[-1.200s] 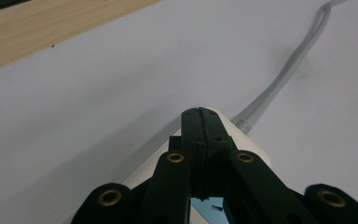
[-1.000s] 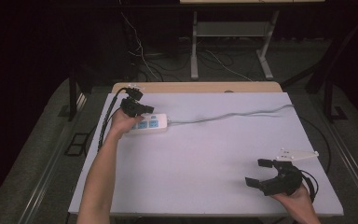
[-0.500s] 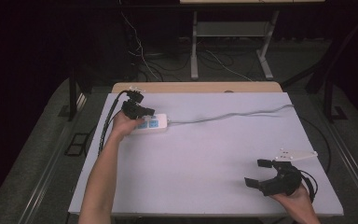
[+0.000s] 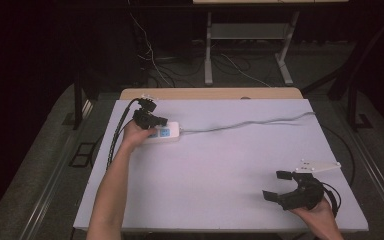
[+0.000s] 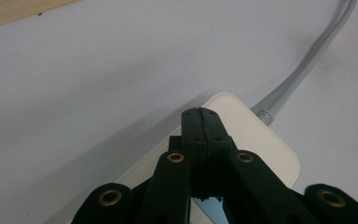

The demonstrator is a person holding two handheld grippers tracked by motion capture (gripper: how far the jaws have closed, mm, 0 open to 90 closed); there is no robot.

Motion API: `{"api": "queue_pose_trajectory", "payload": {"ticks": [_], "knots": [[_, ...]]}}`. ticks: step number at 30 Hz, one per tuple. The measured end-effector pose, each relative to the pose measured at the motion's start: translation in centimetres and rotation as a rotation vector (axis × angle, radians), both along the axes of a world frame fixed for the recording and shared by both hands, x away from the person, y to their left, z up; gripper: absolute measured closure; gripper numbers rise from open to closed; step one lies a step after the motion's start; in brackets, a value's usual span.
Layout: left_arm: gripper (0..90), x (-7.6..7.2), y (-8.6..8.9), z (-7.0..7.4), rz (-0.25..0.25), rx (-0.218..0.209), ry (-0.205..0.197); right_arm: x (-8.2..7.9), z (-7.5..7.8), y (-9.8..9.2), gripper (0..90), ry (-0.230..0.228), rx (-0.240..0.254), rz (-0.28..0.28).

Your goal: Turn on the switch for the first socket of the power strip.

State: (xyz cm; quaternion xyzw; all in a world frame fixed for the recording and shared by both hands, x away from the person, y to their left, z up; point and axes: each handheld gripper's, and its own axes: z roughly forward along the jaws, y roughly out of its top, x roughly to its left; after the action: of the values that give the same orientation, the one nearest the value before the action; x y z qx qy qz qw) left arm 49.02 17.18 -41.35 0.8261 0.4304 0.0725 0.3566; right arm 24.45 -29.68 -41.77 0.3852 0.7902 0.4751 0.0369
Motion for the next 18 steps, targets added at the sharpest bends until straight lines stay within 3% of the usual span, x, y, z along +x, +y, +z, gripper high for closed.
{"api": "queue_pose_trajectory", "payload": {"ticks": [7,15,18], "knots": [[89.5,-0.09,0.09,0.00,0.008,-0.004,0.009,-0.01,-0.02,0.06,0.6,0.004,-0.002,0.001],[89.8,-0.01,0.63,-0.60,0.037,-0.069,0.034,-0.10,0.06,0.03,0.6,-0.001,-0.002,0.003],[89.9,-0.09,0.21,-0.48,0.038,-0.039,0.027,-0.18,0.17,-0.01,0.6,-0.007,0.000,0.000]]}}
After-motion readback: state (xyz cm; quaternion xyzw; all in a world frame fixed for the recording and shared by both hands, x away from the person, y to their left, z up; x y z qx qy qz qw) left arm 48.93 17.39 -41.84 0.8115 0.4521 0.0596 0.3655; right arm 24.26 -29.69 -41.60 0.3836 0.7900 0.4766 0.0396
